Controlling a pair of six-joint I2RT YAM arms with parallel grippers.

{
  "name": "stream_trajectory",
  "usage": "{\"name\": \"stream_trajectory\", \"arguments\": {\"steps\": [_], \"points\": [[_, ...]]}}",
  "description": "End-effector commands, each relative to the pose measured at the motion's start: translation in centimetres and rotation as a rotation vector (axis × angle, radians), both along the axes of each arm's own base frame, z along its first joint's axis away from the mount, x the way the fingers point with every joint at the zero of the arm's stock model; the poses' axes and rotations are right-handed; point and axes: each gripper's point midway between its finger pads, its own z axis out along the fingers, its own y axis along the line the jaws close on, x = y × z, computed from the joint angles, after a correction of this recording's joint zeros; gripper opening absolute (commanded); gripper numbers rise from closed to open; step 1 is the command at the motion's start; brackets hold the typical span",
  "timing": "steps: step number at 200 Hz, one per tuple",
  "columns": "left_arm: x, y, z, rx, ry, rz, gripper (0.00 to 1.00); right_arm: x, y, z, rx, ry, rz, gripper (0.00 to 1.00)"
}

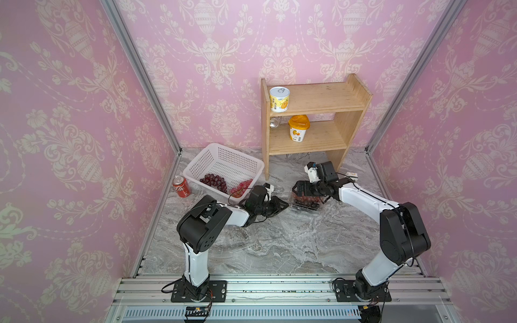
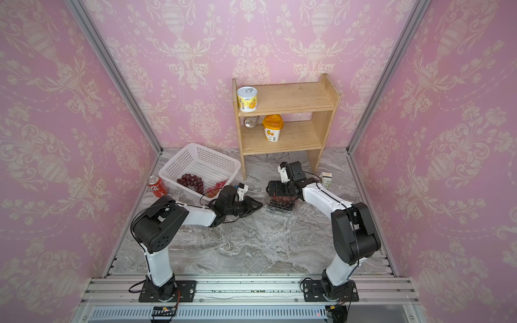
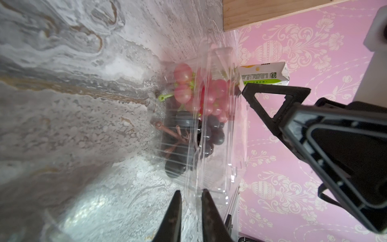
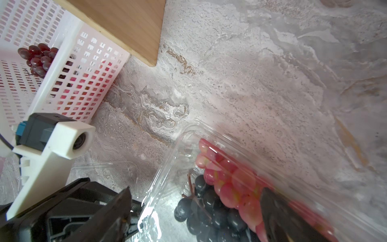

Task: Pack grapes into containers
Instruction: Close the packing box at the center of the board.

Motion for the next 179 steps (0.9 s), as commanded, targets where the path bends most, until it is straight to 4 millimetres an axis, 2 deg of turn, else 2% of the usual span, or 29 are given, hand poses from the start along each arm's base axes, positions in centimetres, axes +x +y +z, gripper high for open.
{"name": "stream_trajectory", "arguments": {"steps": [1, 72, 179], "points": [[-0.2, 0.3, -2.0, 0.035, 0.051, 0.02, 0.18, -0.7, 0.0, -1.5, 0.005, 0.042, -0.012, 0.97], [-0.4, -0.1, -2.3, 0.029, 0.055, 0.019, 0.11, -0.8, 0.1, -1.3, 0.007, 0.041, -0.012, 0.96], [-0.6, -0.8, -3.0, 0.019, 0.06, 0.018, 0.1, -0.8, 0.4, -1.5, 0.015, 0.045, -0.013, 0.96]]}}
